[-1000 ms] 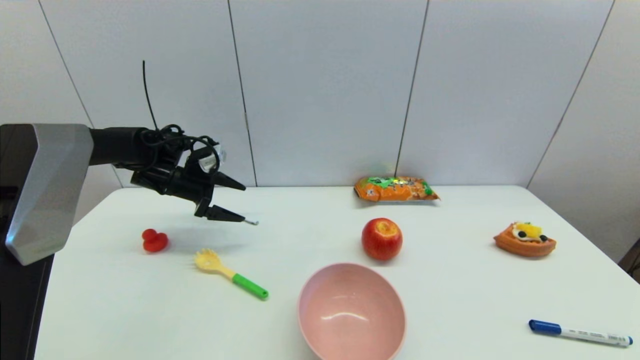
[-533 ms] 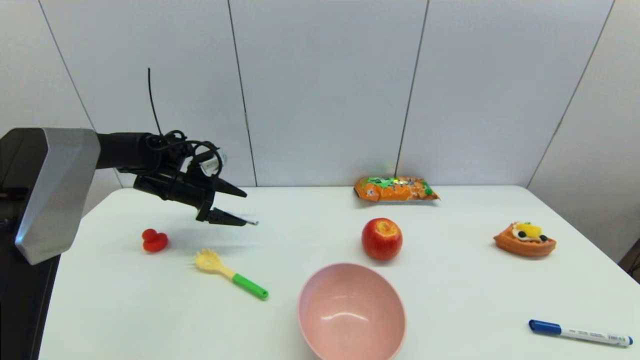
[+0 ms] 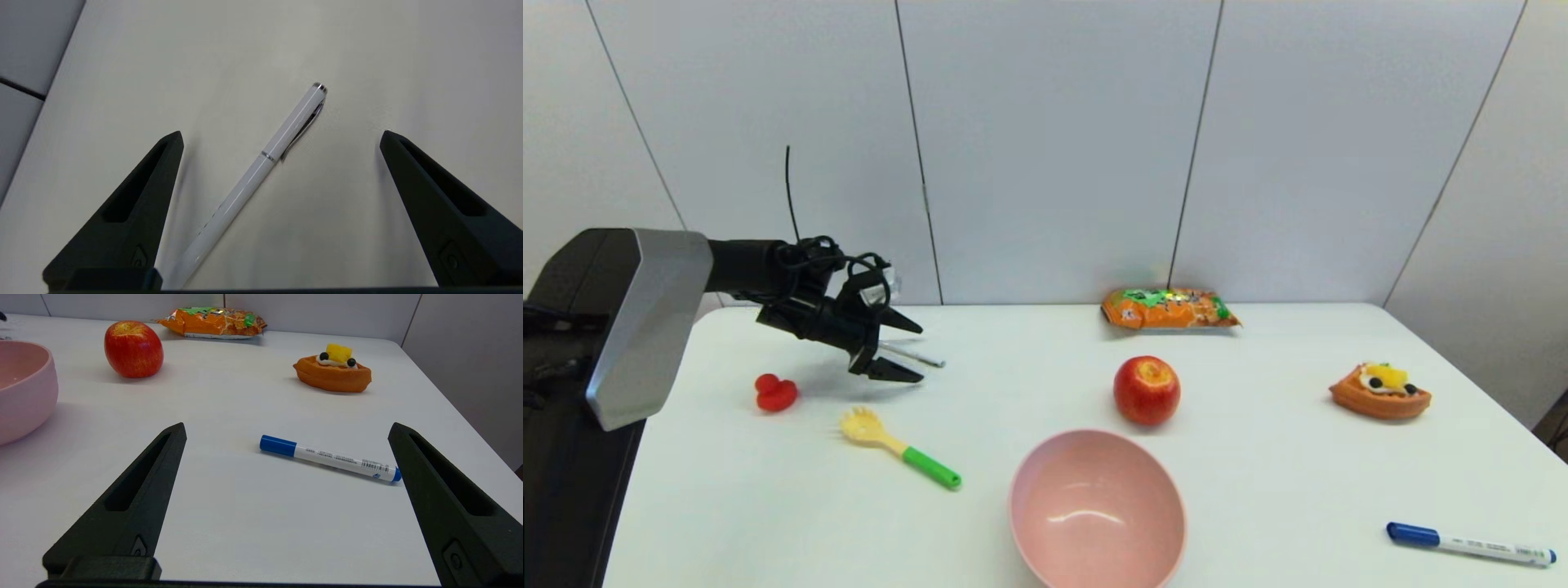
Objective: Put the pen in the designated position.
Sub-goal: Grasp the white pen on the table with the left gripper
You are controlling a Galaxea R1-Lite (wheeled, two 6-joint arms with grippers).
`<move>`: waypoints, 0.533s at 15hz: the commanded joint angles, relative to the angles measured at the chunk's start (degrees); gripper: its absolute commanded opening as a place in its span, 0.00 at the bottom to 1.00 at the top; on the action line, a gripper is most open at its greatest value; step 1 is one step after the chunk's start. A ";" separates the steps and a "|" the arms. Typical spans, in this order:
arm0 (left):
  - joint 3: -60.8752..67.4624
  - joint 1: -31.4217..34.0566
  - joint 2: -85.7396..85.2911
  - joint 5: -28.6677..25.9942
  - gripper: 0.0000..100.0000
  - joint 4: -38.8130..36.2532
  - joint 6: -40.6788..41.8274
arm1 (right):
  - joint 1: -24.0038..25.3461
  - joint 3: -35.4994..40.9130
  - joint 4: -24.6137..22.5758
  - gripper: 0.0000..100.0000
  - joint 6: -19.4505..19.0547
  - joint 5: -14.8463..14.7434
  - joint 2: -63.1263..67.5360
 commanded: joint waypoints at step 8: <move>-0.02 3.72 1.34 5.52 1.00 -0.98 0.50 | 0.02 0.01 0.01 1.00 -0.06 -0.01 0.06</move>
